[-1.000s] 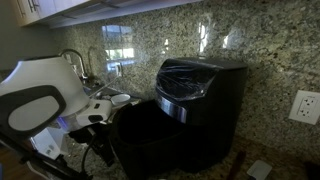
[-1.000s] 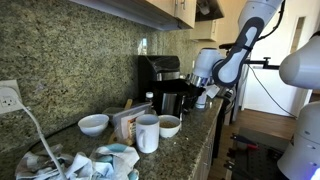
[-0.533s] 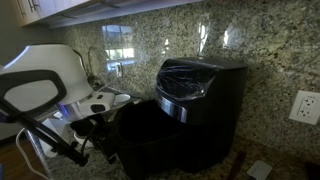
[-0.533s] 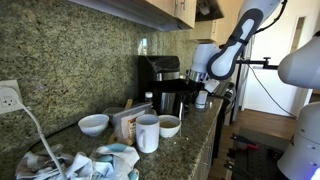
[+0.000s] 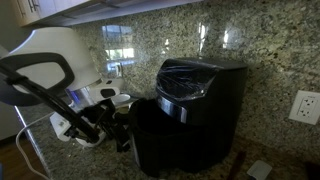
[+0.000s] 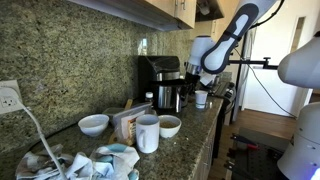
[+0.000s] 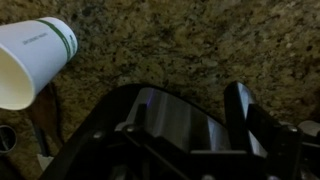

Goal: Open the air fryer, then pick the bottle and put it in

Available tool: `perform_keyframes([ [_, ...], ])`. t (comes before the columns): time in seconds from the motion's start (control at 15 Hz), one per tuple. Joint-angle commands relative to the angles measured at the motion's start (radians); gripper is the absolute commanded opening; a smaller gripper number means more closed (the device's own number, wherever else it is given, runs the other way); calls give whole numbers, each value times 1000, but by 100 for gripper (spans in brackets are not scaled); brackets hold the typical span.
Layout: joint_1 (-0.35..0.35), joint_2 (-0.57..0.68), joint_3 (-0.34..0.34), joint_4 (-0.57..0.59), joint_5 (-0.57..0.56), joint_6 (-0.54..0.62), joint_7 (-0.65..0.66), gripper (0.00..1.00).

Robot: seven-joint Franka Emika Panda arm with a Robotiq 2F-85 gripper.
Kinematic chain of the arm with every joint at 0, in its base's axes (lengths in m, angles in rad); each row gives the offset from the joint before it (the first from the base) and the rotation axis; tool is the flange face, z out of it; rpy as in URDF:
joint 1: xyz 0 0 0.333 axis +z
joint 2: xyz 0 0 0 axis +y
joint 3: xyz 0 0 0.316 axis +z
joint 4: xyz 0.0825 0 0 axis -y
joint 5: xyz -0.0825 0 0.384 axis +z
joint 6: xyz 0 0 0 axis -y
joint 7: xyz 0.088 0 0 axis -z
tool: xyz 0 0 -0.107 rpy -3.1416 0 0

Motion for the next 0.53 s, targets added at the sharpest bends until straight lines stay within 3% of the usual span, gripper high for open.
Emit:
perform_keyframes([
  [0.0,199,-34,-187,-4,99,17,-72,100],
  [0.27,198,-35,-187,-4,99,17,-72,100],
  [0.33,238,-32,-224,4,117,4,-83,100],
  [0.47,409,-35,-390,14,167,-24,-131,100],
])
